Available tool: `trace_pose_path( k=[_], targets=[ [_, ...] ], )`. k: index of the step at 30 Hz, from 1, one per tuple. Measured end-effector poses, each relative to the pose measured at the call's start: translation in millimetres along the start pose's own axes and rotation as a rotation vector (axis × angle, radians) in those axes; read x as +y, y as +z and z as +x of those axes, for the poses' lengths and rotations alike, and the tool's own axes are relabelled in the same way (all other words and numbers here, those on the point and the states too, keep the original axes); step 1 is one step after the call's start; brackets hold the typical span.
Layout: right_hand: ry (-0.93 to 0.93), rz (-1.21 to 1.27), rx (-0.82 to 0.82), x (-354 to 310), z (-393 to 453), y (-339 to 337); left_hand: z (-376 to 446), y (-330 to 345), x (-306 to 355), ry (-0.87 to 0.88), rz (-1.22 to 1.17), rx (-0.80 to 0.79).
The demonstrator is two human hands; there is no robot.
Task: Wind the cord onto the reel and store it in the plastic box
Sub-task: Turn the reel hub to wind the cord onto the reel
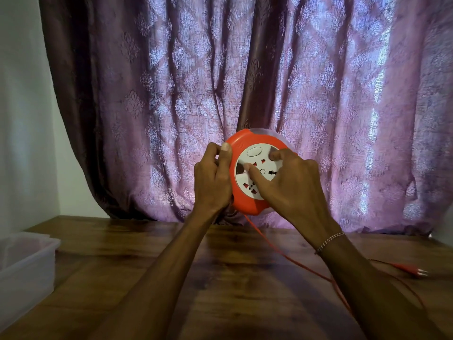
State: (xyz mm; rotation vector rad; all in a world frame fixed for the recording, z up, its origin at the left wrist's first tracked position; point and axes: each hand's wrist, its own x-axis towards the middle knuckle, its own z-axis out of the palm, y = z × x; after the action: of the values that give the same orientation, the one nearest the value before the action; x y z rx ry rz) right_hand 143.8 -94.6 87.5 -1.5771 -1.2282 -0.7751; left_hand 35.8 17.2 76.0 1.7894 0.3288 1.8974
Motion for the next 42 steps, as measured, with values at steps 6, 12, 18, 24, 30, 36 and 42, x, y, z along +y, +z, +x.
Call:
trace_pose_path(
  k=[6,12,18,24,30,36,42],
  targets=[
    [-0.290,-0.084,-0.125,-5.2,3.2,-24.2,1.6,-1.6,-0.5,-0.018,0.024,0.026],
    [-0.388,-0.320,-0.372,-2.7,2.4,-25.1,1.9,-4.3,-2.1,-0.018,0.047,0.033],
    [-0.399,-0.367,-0.281,-3.1,-2.1,-23.5,0.2,-1.0,-4.0,-0.010,0.042,0.018],
    [-0.348,-0.316,-0.154,-1.7,-4.3,-17.0,0.3,0.3,-3.4,-0.010,0.042,0.020],
    [-0.137,-0.081,-0.045,-1.5,-2.6,-4.9,0.1,0.4,-3.9,0.023,0.088,0.042],
    [-0.057,0.000,0.037,0.5,-5.5,6.9,-1.6,2.6,-6.7,0.042,0.134,0.024],
    [-0.057,0.062,0.123,-3.9,-7.5,8.0,-0.6,2.2,-8.9,0.051,0.137,0.025]
  ],
)
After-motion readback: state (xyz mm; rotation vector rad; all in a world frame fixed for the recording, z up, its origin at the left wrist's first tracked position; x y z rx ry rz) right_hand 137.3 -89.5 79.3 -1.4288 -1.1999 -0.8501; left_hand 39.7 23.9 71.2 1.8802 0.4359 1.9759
